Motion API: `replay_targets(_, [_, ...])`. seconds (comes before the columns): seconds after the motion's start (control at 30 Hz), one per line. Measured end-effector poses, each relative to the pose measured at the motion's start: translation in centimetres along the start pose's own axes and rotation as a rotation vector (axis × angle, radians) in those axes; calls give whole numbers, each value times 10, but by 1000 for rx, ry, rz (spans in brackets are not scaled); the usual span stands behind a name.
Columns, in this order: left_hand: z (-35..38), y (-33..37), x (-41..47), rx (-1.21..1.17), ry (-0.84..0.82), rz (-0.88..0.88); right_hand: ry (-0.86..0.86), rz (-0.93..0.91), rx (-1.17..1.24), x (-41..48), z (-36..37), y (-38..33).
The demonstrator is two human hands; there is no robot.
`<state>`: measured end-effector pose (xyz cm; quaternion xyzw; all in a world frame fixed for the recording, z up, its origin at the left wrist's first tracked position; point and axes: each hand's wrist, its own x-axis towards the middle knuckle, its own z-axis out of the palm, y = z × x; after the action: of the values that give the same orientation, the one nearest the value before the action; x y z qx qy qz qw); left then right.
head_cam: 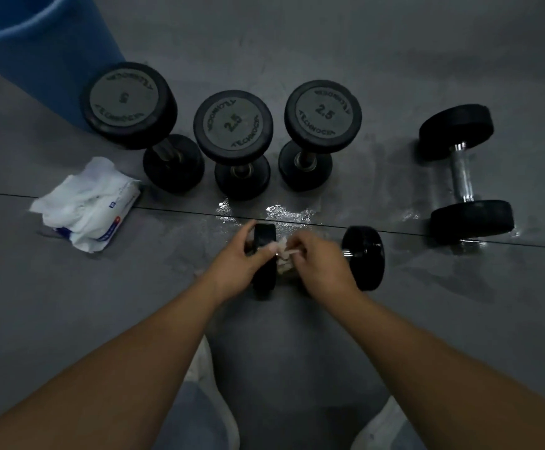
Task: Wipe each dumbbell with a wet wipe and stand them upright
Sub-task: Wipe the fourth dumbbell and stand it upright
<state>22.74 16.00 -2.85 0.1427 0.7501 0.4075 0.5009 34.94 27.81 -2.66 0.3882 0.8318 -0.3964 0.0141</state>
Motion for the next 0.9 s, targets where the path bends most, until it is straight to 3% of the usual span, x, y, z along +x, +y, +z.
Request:
replay_targets(0.07, [3,8,3,-1,96,-7,96,47,72,0,-2,2])
replay_targets(0.13, [1,13,8,-14,125,-24,61,25,46,-1,3,0])
replay_targets(0.23, [-4,5,7,-63,-72,-16,-56,-40,27,-5,9,1])
replay_targets(0.33, [-8,-9,5,56,-152,30,143,3,118,5,7,8])
replay_targets(0.4, [-11,-12,8,76,-133,49,167,-90,-12,12,10,2])
replay_targets(0.53, [-15,-4,8,106,-152,67,-20,-298,-530,21,9,-2])
replay_targets(0.67, [-17,-1,12,79,-182,58,35,-267,-557,38,-12,7])
replay_targets(0.77, [-18,2,16,86,-198,65,-57,-317,-545,30,-5,3])
replay_targets(0.83, [-19,3,19,109,-199,70,-78,-407,-707,23,-9,7])
replay_targets(0.9, [-22,1,20,117,-196,73,-114,-382,-927,21,-26,3])
